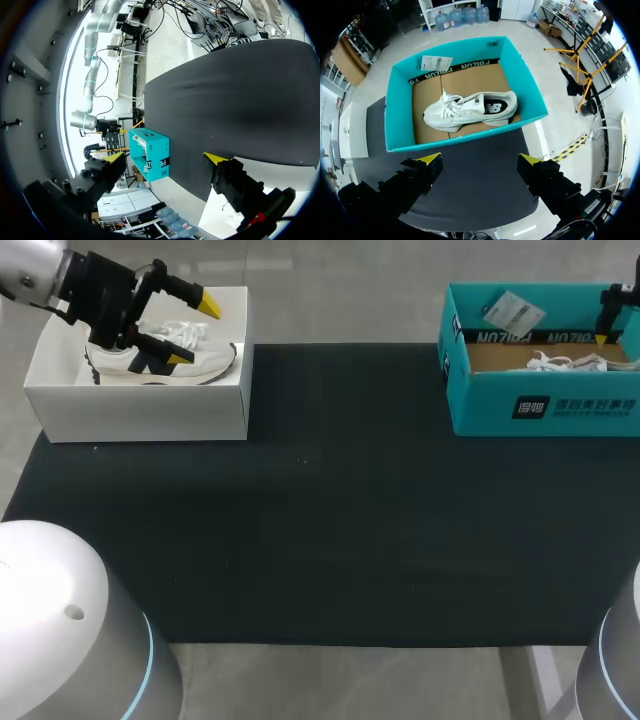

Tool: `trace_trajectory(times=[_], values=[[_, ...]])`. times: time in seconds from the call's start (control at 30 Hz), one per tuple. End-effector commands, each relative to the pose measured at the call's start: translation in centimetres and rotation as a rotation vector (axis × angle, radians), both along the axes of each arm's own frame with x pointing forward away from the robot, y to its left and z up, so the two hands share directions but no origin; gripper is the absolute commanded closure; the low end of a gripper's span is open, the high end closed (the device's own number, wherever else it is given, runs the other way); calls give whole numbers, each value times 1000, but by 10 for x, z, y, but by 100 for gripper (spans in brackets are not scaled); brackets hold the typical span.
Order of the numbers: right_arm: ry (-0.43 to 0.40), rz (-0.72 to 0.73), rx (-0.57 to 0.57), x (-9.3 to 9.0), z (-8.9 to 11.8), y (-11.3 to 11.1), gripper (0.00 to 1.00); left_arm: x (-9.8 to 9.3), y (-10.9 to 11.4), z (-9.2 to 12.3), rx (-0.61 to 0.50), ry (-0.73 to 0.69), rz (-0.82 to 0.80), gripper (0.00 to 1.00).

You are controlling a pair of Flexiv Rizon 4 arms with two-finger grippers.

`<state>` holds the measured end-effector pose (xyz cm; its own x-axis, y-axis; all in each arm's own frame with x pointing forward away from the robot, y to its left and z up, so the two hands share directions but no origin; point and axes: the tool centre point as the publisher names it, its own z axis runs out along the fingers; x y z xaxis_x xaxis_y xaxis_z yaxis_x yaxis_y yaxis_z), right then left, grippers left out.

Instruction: Take the shoe out of the shoebox, open the shoe tongue, remove and reinsert the insole, then place the shoe into the shoebox

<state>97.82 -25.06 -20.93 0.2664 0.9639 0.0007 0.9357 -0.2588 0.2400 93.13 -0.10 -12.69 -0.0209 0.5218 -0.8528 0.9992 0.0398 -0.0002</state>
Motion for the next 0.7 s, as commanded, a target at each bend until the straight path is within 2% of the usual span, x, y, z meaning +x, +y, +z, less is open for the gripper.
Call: trace_trajectory(times=[0.03,0.1,0.23,0.4,0.5,0.7], values=[[-3,0,0,-1,0,0,0,32,23,-1,43,-42,-57,0],[-3,0,0,-1,0,0,0,50,37,-3,42,-25,-74,0],[-3,0,0,-1,0,0,0,82,61,-8,168,-120,-91,0],[-3,0,0,-1,0,0,0,117,91,-11,263,-203,-106,0],[-3,0,0,-1,0,0,0,133,108,-12,312,-246,-132,0],[-3,0,0,-1,0,0,0,157,143,-25,495,-342,-131,0]])
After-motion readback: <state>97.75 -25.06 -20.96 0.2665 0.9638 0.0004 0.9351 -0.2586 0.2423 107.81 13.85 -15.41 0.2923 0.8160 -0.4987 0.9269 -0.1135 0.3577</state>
